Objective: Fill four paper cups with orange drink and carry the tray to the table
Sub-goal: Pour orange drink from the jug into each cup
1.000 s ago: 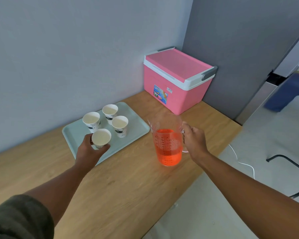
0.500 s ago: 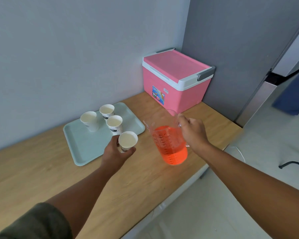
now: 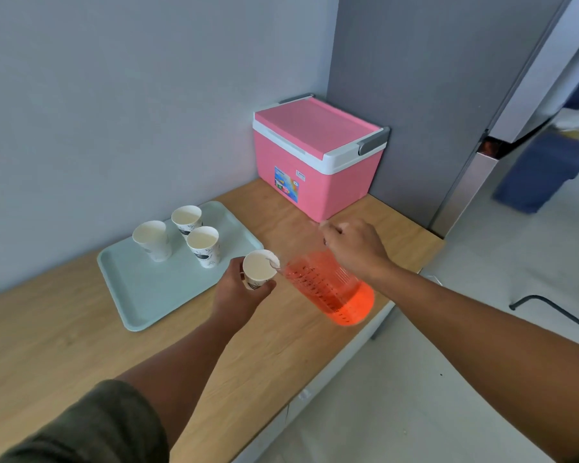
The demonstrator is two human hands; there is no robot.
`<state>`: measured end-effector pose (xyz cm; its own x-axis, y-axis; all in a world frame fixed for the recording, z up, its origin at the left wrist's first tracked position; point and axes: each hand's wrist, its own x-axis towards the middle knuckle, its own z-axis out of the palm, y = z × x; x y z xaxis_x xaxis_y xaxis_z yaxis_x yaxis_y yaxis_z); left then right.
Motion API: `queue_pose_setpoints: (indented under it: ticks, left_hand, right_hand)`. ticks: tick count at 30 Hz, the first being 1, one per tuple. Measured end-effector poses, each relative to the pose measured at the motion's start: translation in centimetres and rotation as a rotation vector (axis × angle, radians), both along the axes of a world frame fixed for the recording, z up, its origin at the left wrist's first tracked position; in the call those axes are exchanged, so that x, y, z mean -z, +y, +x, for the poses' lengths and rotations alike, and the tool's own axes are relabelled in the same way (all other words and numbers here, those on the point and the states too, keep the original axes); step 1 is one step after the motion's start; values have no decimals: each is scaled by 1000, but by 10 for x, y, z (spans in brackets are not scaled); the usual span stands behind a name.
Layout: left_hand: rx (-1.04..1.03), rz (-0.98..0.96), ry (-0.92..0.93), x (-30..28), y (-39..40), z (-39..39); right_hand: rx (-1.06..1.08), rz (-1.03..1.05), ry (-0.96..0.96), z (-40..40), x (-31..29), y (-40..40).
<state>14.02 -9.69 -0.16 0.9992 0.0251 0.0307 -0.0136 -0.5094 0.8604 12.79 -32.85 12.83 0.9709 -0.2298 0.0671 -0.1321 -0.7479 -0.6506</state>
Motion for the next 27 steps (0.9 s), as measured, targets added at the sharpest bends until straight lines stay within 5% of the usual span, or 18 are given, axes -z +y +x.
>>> queue_pose_setpoints:
  ticks: [27]
  left_hand:
    - [201, -20, -3, 7, 24, 22]
  right_hand:
    - [117, -317, 93, -3, -18, 38]
